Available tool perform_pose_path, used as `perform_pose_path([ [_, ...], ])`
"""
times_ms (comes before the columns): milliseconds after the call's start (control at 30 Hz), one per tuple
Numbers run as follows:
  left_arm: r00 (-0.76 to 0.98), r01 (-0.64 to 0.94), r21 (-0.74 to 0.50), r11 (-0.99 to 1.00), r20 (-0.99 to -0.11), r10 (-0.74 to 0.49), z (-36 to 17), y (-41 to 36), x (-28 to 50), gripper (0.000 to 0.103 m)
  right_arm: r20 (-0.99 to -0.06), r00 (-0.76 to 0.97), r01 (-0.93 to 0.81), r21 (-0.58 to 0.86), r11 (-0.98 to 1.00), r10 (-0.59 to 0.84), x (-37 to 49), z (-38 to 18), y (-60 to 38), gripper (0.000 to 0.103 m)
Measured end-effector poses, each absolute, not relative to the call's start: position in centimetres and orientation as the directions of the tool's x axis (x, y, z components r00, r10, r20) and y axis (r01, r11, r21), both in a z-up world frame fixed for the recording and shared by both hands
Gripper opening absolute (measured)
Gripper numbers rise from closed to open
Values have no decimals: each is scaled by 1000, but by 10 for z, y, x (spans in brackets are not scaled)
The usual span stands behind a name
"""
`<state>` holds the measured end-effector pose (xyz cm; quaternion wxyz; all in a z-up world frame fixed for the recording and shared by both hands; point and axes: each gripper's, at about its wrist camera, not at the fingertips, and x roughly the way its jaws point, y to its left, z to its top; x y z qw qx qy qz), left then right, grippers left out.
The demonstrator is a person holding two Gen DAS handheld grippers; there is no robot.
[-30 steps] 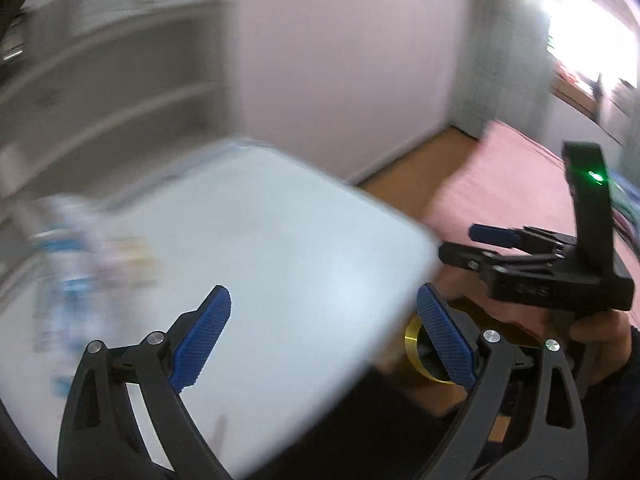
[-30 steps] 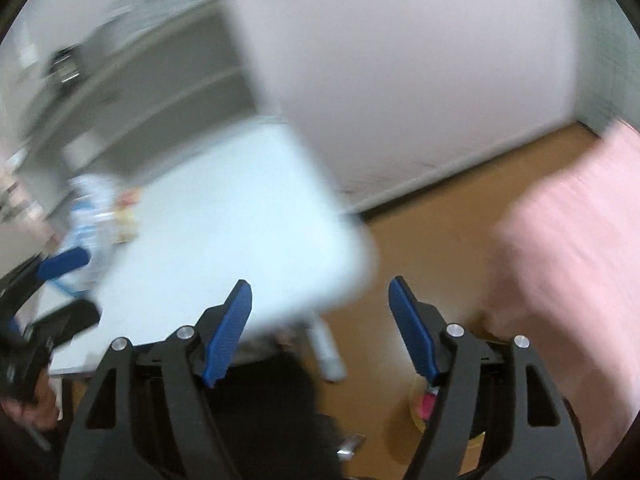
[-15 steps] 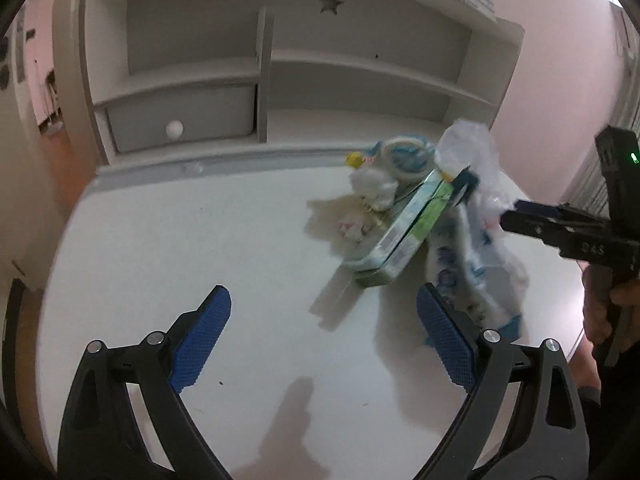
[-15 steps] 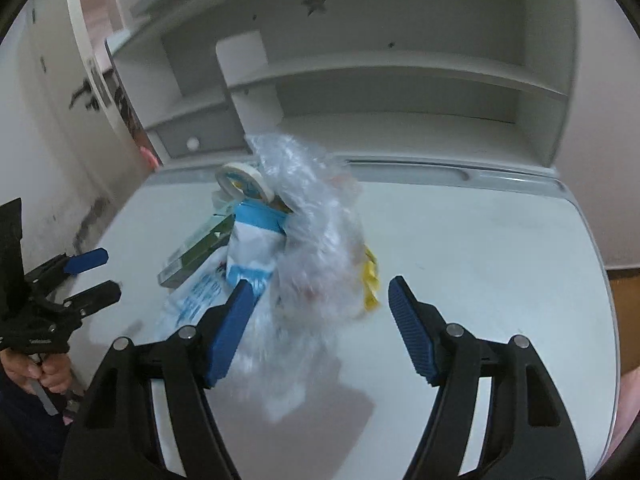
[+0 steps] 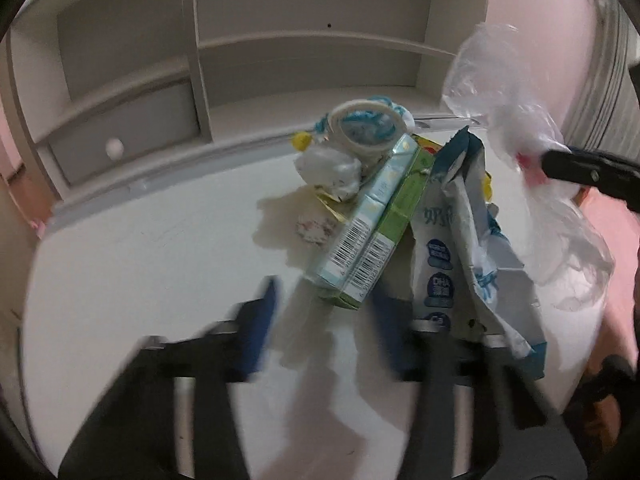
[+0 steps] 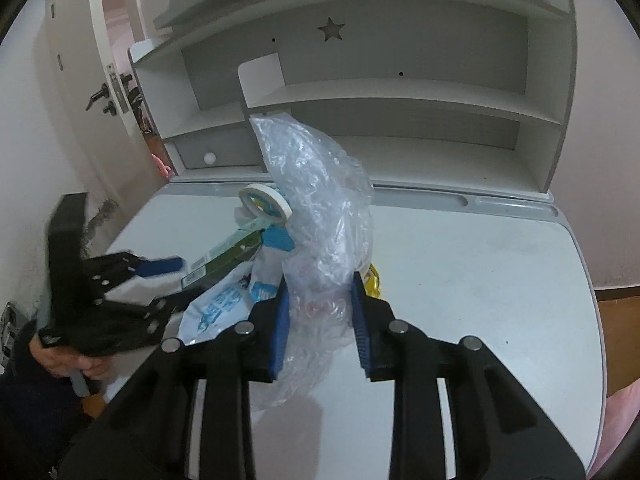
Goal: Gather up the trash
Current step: 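Grasp the green box with left tool while right tool grasps the clear plastic bag, then carry the green box and plastic bag to the bin and release both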
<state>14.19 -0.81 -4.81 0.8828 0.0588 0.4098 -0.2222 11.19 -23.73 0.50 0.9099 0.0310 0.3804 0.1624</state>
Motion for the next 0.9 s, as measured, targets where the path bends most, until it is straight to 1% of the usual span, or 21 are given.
perform_pose_path([
  [67, 555, 429, -105, 897, -753, -353, -48, -7, 145, 16, -685, 657, -263, 182, 947, 314, 109, 3, -243, 28],
  [200, 578, 415, -108, 903, -735, -354, -31, -2, 134, 12, -684, 659, -244, 199, 949, 313, 101, 1, -254, 28],
  [367, 614, 382, -129, 915, -705, -355, -6, 23, 112, 12, -666, 677, -233, 210, 950, 313, 93, 9, -262, 28],
  [567, 665, 326, -99, 940, -683, -303, 5, 43, 87, 11, -640, 704, -215, 220, 952, 307, 74, 20, -273, 28],
  [633, 673, 324, -99, 941, -675, -303, 8, 44, 89, 10, -634, 714, -198, 225, 954, 297, 65, 23, -283, 28],
  [767, 684, 363, -93, 927, -649, -334, 26, 22, 75, 10, -622, 742, -126, 239, 963, 251, 38, 25, -318, 28],
  [900, 665, 449, -88, 889, -632, -398, 41, -24, 64, 10, -610, 775, -6, 255, 967, 166, -2, 23, -369, 28],
])
